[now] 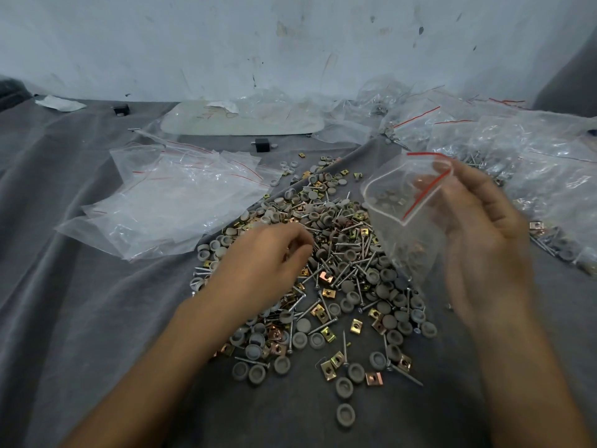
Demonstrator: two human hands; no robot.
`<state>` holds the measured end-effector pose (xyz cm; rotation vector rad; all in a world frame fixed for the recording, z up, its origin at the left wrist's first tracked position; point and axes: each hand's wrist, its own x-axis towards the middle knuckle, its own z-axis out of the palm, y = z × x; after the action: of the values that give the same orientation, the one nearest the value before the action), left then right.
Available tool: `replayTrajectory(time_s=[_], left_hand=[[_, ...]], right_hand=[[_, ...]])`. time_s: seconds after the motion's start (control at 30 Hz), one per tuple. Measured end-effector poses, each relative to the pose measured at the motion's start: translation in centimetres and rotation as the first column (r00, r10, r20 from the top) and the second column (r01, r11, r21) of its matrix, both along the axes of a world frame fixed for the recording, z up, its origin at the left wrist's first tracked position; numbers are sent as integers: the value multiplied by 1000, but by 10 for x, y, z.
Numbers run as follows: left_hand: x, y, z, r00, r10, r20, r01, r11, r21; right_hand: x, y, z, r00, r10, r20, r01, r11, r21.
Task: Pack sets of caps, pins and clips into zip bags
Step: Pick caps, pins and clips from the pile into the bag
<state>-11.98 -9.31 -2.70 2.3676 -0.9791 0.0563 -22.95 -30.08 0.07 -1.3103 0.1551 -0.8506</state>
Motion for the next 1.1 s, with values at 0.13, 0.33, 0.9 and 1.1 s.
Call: replayTrajectory(time_s=[0.13, 0.33, 0.9, 1.1], left_hand=[[-4, -2, -5, 996, -83, 19, 81, 990, 117], [-2, -2, -7, 994, -80, 74, 70, 989, 131], [-16, -9, -15, 987, -112, 116, 84, 971, 225], [-17, -11, -15, 983, -109, 149, 73, 971, 228]], right_hand=[[1, 0, 4, 997, -3, 78, -5, 993, 114], [0, 3, 3, 999, 36, -12, -37, 992, -125], [5, 7, -9, 995, -69, -77, 17, 844, -537], [3, 11, -7, 991, -59, -123, -11, 864, -503]])
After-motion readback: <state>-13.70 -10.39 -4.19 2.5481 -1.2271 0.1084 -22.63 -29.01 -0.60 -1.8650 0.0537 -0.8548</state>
